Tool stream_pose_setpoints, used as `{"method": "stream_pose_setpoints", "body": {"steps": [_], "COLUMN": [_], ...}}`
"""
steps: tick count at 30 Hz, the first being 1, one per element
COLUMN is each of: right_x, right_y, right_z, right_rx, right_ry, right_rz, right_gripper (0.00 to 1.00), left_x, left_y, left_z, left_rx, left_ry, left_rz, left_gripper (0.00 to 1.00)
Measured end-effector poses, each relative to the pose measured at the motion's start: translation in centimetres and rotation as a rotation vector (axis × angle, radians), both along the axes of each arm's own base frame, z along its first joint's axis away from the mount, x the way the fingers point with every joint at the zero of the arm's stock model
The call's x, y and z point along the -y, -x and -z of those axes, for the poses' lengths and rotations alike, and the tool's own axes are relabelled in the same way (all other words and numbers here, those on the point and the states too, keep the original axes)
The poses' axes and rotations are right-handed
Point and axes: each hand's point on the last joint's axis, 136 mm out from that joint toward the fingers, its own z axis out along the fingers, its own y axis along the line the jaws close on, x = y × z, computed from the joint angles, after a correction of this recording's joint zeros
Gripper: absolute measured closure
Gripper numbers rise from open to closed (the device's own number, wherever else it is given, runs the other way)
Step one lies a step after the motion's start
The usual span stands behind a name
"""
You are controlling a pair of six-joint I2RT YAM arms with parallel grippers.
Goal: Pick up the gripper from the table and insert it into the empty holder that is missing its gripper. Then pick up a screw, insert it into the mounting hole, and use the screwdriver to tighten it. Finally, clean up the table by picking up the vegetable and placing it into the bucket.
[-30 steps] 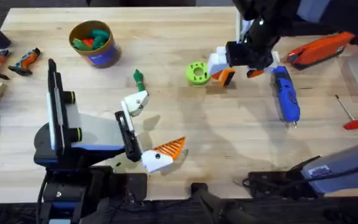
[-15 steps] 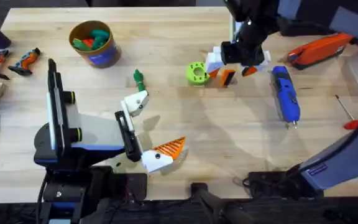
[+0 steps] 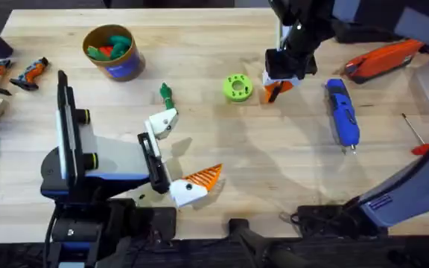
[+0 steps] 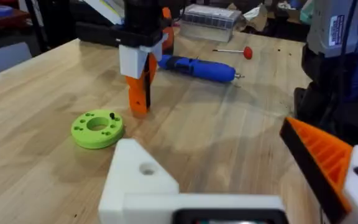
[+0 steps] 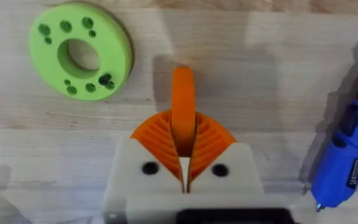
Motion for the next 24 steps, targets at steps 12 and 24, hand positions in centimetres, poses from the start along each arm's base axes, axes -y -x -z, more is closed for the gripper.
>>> {"method": "stream_pose_setpoints", "body": {"steps": [12,24], "right_x": [0.1,0.1], "right_y": [0.2,2.3], "right_z": [-1.0,-13.1], "right_rx": [0.017,0.322], "right_ry": [-0.007,-0.198], "right_rz": [-0.002,-0.006], "right_gripper": [0.988,0.988], "left_x": [0.0,0.0], "left_y": [0.0,0.0], "left_z": [0.0,0.0], "left_rx": [0.000,0.000], "left_ry": [0.000,0.000], "left_rz": [0.000,0.000], "left_gripper": [0.015,0.015]}}
